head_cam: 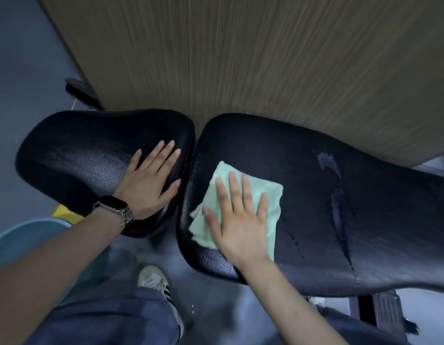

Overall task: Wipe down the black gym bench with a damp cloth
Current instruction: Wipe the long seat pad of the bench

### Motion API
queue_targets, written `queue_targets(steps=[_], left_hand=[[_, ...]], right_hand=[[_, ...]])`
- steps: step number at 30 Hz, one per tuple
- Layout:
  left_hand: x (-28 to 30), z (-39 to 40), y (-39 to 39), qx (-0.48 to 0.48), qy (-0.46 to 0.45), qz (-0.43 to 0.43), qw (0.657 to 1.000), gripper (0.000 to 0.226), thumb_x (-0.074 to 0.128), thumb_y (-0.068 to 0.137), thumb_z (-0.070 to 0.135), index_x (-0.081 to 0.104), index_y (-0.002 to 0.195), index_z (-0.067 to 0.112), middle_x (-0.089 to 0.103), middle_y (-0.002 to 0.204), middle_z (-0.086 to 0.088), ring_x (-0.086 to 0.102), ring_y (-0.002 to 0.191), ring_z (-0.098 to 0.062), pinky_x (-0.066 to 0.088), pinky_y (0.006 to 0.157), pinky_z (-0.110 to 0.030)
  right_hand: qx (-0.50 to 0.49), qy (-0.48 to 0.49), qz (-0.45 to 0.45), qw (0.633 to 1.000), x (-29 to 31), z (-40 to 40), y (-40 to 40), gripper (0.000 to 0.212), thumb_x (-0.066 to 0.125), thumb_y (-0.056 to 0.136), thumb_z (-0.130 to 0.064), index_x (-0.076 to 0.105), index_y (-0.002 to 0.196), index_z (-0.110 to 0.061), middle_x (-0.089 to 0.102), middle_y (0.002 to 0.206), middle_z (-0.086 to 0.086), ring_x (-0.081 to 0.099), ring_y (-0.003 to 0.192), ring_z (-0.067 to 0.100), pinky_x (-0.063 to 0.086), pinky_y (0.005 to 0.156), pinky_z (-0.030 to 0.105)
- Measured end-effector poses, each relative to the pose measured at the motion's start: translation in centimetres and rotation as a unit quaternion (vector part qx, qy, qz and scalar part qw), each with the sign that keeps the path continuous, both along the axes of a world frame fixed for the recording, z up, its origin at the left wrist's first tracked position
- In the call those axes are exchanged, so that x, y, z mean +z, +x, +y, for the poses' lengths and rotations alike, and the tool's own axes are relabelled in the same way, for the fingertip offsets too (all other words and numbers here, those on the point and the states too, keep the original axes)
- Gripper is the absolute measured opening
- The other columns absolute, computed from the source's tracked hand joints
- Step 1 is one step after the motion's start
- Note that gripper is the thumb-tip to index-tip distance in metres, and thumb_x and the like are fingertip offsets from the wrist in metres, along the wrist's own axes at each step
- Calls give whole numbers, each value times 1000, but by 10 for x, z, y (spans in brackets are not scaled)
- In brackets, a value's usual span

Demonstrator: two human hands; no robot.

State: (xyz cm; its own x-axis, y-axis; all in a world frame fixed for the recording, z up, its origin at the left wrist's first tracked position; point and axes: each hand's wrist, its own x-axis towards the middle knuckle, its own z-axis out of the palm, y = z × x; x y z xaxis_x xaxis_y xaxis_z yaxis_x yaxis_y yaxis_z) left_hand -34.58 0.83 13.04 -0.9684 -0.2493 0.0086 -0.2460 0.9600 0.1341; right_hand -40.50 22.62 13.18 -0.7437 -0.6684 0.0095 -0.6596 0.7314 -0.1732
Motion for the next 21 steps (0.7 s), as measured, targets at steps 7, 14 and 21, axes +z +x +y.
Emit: queue_targets(steps=[7, 14, 21], left_hand=[[1, 1, 0, 0, -5, -2, 1000, 70, 12, 91, 54, 14, 151, 19, 3, 157, 4, -4, 144, -9, 5, 115, -47], [3, -1, -1, -3, 2, -11, 1000, 74, 9, 88, 57, 12, 151, 18, 0, 157, 4, -7, 144, -9, 3, 115, -46], [3, -2, -1, -10, 10, -7, 1000, 74, 12, 88, 56, 12, 150, 17, 0, 158, 4, -8, 144, -9, 2, 115, -47]], right_hand=[[28, 19, -1, 999, 4, 35, 51, 62, 17, 99, -56, 34, 148, -23, 26, 157, 4, 20, 145, 27, 19, 108, 59], [40, 21, 4, 999, 3, 47, 38, 60, 19, 99, -58, 32, 149, -27, 24, 158, 0, 19, 146, 24, 19, 109, 55], [-2, 24, 0, 1000, 3, 26, -38, 64, 19, 94, -60, 32, 149, -29, 23, 158, -2, 15, 147, 21, 13, 112, 56]])
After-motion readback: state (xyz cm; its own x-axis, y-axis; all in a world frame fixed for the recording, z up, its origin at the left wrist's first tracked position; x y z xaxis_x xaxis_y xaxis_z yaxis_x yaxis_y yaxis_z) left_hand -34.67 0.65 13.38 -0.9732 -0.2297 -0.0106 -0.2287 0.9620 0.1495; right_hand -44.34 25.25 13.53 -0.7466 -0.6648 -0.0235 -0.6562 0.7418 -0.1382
